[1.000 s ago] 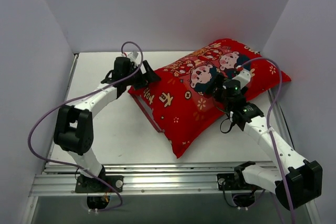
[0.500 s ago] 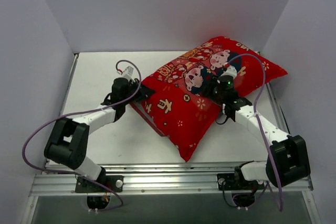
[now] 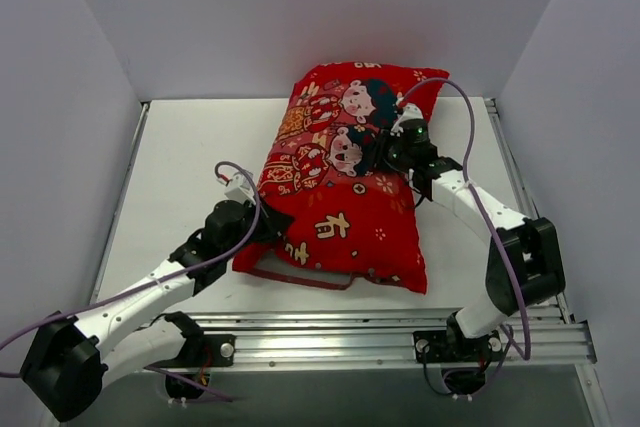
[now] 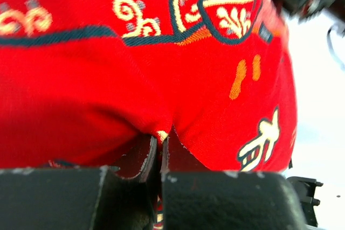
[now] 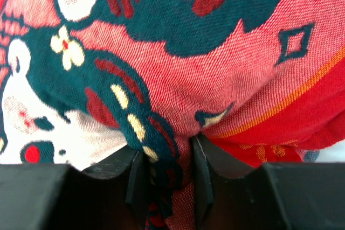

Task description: Remove the pillowcase from the pillow

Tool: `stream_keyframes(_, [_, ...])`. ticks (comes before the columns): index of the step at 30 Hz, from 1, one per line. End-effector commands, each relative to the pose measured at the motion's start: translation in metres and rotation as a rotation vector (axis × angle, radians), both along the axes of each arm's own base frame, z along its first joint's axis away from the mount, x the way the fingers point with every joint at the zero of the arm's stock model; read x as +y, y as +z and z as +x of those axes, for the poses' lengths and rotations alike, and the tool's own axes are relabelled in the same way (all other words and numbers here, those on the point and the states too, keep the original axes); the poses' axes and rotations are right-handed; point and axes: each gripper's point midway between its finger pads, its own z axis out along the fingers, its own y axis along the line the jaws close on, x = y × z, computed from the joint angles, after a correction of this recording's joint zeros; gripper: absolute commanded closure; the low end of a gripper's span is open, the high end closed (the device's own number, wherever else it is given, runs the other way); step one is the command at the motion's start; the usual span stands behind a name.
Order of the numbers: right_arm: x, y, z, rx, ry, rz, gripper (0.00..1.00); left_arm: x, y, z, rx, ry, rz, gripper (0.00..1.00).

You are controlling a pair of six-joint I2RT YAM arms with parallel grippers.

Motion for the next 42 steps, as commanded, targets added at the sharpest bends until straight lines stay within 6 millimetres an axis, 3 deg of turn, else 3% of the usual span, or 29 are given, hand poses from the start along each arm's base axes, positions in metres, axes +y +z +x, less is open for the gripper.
stream_keyframes(1, [-0.003, 0.010, 0.048, -0.081, -0.022, -0.042, 0.74, -0.027, -0.009, -0.020, 0.069, -0.108, 0.023, 0.98])
stream_keyframes(2, [0.002, 0.009, 0.053, -0.077, -0.006, -0.043, 0.74, -0.039, -0.004, -0.024, 0.056, -0.133, 0.017, 0.98])
stream_keyframes(3, [0.008, 0.011, 0.057, -0.077, 0.009, -0.042, 0.75, -0.060, -0.006, -0.040, 0.054, -0.195, 0.038, 0.98])
stream_keyframes(5, [0.023, 0.016, 0.066, -0.077, 0.048, -0.041, 0.75, -0.084, 0.011, -0.049, 0.014, -0.240, 0.056, 0.98])
stream_keyframes(6, [0.027, 0.017, 0.068, -0.083, 0.057, -0.041, 0.74, -0.099, 0.010, -0.067, 0.017, -0.293, 0.081, 0.98])
stream_keyframes(9, [0.043, 0.018, 0.076, -0.098, 0.083, -0.043, 0.73, -0.101, 0.028, -0.070, -0.033, -0.260, 0.143, 0.98])
stream_keyframes(10, [0.045, 0.011, 0.077, -0.078, 0.089, -0.053, 0.72, -0.097, 0.032, -0.068, -0.045, -0.233, 0.162, 0.98])
stream_keyframes(13, [0.048, 0.025, 0.085, -0.104, 0.086, -0.064, 0.62, -0.077, 0.040, -0.060, -0.077, -0.177, 0.233, 0.91])
stream_keyframes(14, [0.048, 0.037, 0.088, -0.128, 0.086, -0.068, 0.57, -0.073, 0.053, -0.055, -0.107, -0.152, 0.239, 0.86])
stream_keyframes(15, [0.046, 0.044, 0.088, -0.138, 0.079, -0.075, 0.54, -0.069, 0.061, -0.055, -0.127, -0.147, 0.249, 0.79])
stream_keyframes(16, [0.039, 0.057, 0.086, -0.153, 0.052, -0.090, 0.52, -0.061, 0.062, -0.054, -0.141, -0.148, 0.298, 0.63])
stream_keyframes(17, [0.034, 0.066, 0.085, -0.170, 0.040, -0.103, 0.47, -0.057, 0.080, -0.052, -0.174, -0.132, 0.288, 0.53])
stream_keyframes(18, [0.030, 0.073, 0.082, -0.179, 0.024, -0.112, 0.43, -0.051, 0.084, -0.053, -0.179, -0.132, 0.310, 0.40])
stream_keyframes(19, [0.019, 0.087, 0.075, -0.195, -0.012, -0.129, 0.41, -0.047, 0.090, -0.052, -0.198, -0.130, 0.327, 0.19])
stream_keyframes(21, [0.004, 0.098, 0.059, -0.195, -0.043, -0.142, 0.31, -0.033, 0.106, -0.049, -0.219, -0.091, 0.334, 0.04])
stream_keyframes(24, [-0.016, 0.093, 0.034, -0.179, -0.091, -0.145, 0.20, -0.013, 0.121, -0.033, -0.207, -0.064, 0.315, 0.06])
stream_keyframes(26, [-0.014, 0.085, 0.018, -0.159, -0.063, -0.113, 0.14, -0.001, 0.126, -0.016, -0.187, -0.052, 0.285, 0.06])
stream_keyframes(27, [-0.013, 0.082, 0.011, -0.159, -0.047, -0.097, 0.13, 0.016, 0.132, 0.011, -0.183, 0.015, 0.266, 0.06])
stream_keyframes(28, [-0.014, 0.075, -0.003, -0.146, -0.040, -0.080, 0.12, 0.013, 0.133, 0.014, -0.181, -0.038, 0.239, 0.06])
stream_keyframes(30, [-0.012, 0.081, -0.018, -0.157, -0.021, -0.046, 0.09, 0.028, 0.129, 0.050, -0.169, 0.014, 0.225, 0.06])
stream_keyframes(32, [-0.011, 0.071, -0.030, -0.137, -0.006, -0.031, 0.08, 0.020, 0.127, 0.065, -0.165, -0.044, 0.197, 0.06])
stream_keyframes(34, [-0.001, 0.071, -0.038, -0.139, 0.054, 0.005, 0.08, 0.009, 0.108, 0.088, -0.118, -0.088, 0.167, 0.06])
stream_keyframes(35, [0.004, 0.065, -0.042, -0.125, 0.083, 0.011, 0.07, 0.002, 0.085, 0.098, -0.062, -0.110, 0.168, 0.06])
stream_keyframes(36, [0.016, 0.057, -0.046, -0.101, 0.145, 0.028, 0.08, -0.005, 0.078, 0.104, -0.047, -0.127, 0.148, 0.06])
stream_keyframes(39, [0.036, 0.028, -0.048, -0.046, 0.242, 0.024, 0.09, -0.026, 0.042, 0.103, 0.055, -0.208, 0.086, 0.03])
stream_keyframes(40, [0.042, 0.021, -0.049, -0.032, 0.273, 0.029, 0.09, -0.031, 0.035, 0.099, 0.086, -0.215, 0.053, 0.11])
stream_keyframes(41, [0.050, 0.019, -0.049, -0.028, 0.297, 0.029, 0.09, -0.031, 0.010, 0.085, 0.143, -0.225, 0.046, 0.17])
stream_keyframes(42, [0.057, 0.004, -0.046, -0.005, 0.322, 0.018, 0.09, -0.034, 0.009, 0.084, 0.112, -0.227, 0.018, 0.24])
